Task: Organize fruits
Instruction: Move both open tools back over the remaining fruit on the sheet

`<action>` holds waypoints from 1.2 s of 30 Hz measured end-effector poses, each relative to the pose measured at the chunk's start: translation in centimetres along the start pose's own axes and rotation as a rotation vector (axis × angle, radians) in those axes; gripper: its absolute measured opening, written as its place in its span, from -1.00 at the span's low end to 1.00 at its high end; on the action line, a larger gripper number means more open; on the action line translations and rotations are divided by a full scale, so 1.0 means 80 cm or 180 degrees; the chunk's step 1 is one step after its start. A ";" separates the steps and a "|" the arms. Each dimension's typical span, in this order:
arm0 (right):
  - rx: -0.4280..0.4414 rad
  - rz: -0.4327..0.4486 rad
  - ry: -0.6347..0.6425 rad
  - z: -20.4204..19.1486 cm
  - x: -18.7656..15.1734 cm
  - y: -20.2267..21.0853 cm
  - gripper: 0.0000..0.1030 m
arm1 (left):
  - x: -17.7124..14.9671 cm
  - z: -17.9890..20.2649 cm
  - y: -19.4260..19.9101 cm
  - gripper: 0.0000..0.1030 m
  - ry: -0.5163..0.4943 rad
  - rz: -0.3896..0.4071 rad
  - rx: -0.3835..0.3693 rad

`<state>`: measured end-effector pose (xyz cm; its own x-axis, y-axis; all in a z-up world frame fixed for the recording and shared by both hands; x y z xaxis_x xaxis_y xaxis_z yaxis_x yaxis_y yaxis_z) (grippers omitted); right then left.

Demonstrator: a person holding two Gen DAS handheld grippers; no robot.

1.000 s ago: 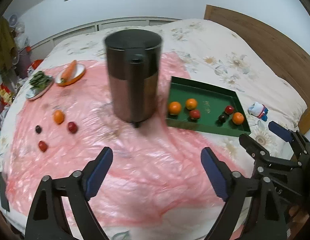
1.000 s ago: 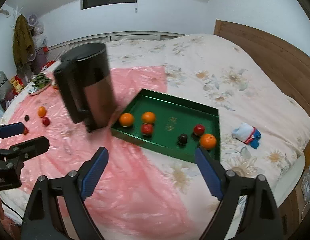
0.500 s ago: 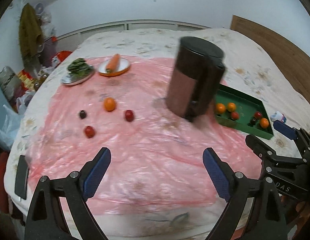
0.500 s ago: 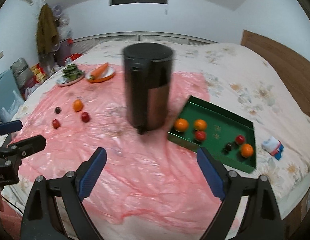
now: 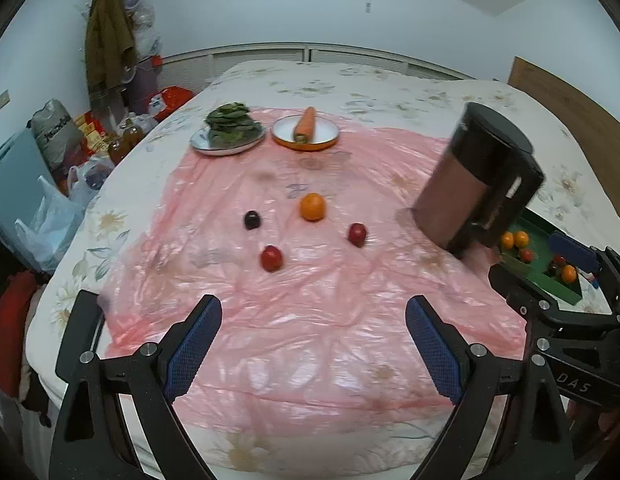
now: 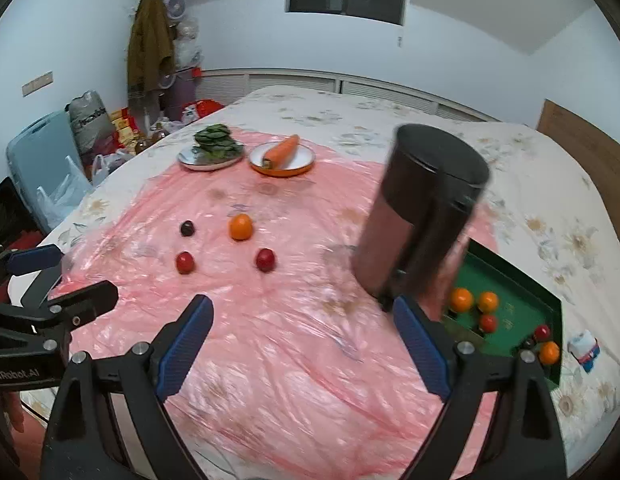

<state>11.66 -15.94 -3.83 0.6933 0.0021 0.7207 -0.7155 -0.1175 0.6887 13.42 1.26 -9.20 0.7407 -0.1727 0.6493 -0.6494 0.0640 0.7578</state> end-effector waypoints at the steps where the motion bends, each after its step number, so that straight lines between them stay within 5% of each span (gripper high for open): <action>1: 0.0011 -0.0004 0.0016 -0.008 0.002 -0.004 1.00 | -0.001 -0.009 -0.003 0.75 0.0017 -0.0002 0.0023; 15: 0.0080 -0.0185 0.0058 -0.050 0.011 -0.087 1.00 | -0.017 -0.078 -0.072 0.75 0.0179 -0.0219 0.0166; 36: 0.0131 -0.0415 -0.0067 -0.053 0.027 -0.240 1.00 | 0.008 -0.058 -0.206 0.75 0.0022 -0.0434 0.0061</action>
<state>26.51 -9.50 -15.18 0.7821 -0.0007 0.6231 -0.6154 -0.1582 0.7722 25.36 4.66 -20.99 0.8234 -0.1718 0.5408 -0.5457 0.0216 0.8377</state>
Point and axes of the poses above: each gripper's, at about its wrist camera, not at the fingertips, and y roughly against the way its jaws point, z to its right, x to its top, the point moved 9 cm from there along -y, roughly the way its jaws point, and after that the axes turned 11 degrees about -y, right-handed, at the moved point
